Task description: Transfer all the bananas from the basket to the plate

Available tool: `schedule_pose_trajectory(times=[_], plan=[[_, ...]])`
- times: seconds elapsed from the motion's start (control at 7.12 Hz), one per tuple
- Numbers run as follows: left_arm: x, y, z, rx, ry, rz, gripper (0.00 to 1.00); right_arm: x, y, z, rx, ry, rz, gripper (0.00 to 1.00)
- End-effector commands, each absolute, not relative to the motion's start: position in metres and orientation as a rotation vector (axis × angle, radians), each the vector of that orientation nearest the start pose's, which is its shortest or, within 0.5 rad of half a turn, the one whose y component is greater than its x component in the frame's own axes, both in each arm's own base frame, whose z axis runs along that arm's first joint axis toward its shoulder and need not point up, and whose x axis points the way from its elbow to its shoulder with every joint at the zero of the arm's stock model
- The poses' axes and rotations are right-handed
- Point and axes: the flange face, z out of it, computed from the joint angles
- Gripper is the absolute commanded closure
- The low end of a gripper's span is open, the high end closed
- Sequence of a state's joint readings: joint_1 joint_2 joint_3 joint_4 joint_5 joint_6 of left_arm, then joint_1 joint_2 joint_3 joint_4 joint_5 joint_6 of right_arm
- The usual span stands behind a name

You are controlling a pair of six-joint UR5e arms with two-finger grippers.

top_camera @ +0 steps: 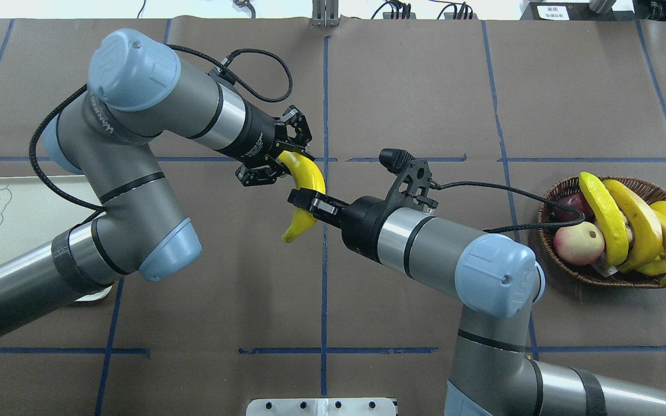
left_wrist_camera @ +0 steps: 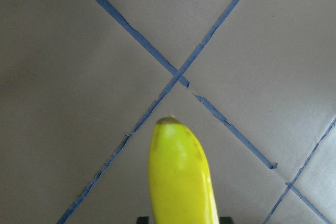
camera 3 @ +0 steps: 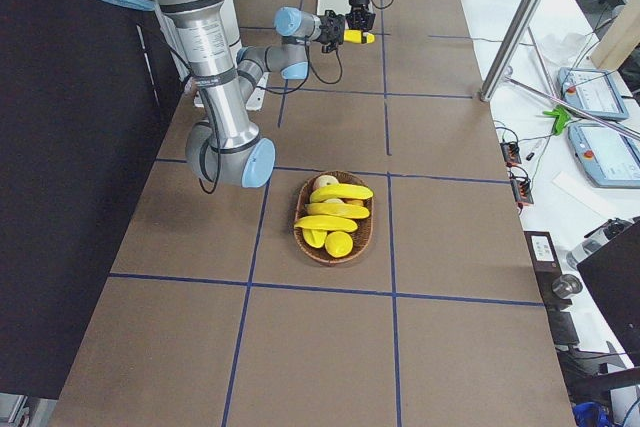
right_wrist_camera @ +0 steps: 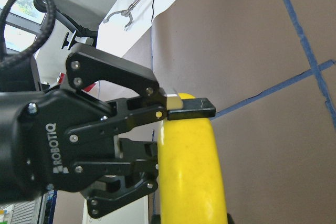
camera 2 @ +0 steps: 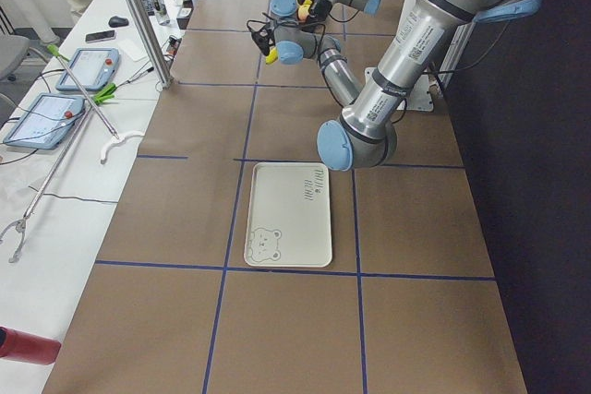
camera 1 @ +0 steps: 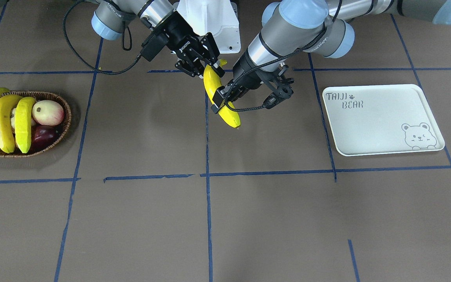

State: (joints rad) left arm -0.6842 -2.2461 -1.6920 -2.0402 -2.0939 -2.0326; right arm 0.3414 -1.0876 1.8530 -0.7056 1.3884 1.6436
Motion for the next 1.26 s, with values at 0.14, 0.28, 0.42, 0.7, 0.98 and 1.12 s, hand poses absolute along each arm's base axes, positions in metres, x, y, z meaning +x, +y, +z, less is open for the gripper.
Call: schedule_pose_trajectory(times=[0.14, 0.28, 0.42, 0.7, 0.98, 1.12], plan=[[0.452, -0.478, 0.147, -0.314, 1.298, -0.645, 1.0, -0.486, -0.333, 0.16, 0.358, -1.62, 0.463, 0.01], [0.452, -0.477, 0.148, -0.313, 1.298, -0.644, 1.0, -0.486, -0.333, 0.159, 0.357, -1.623, 0.461, 0.0], [0.452, -0.477, 0.147, -0.312, 1.299, -0.643, 1.0, -0.485, -0.333, 0.158, 0.356, -1.627, 0.462, 0.0], [0.452, -0.478, 0.152, -0.312, 1.29, -0.644, 1.0, -0.479, -0.337, 0.153, 0.321, -1.633, 0.422, 0.0], [0.445, -0.482, 0.186, -0.308, 1.245, -0.671, 1.0, -0.45, -0.367, 0.171, 0.248, -1.577, 0.358, 0.0], [0.427, -0.49, 0.224, -0.306, 1.2, -0.709, 1.0, -0.428, -0.385, 0.19, 0.194, -1.504, 0.343, 0.0]])
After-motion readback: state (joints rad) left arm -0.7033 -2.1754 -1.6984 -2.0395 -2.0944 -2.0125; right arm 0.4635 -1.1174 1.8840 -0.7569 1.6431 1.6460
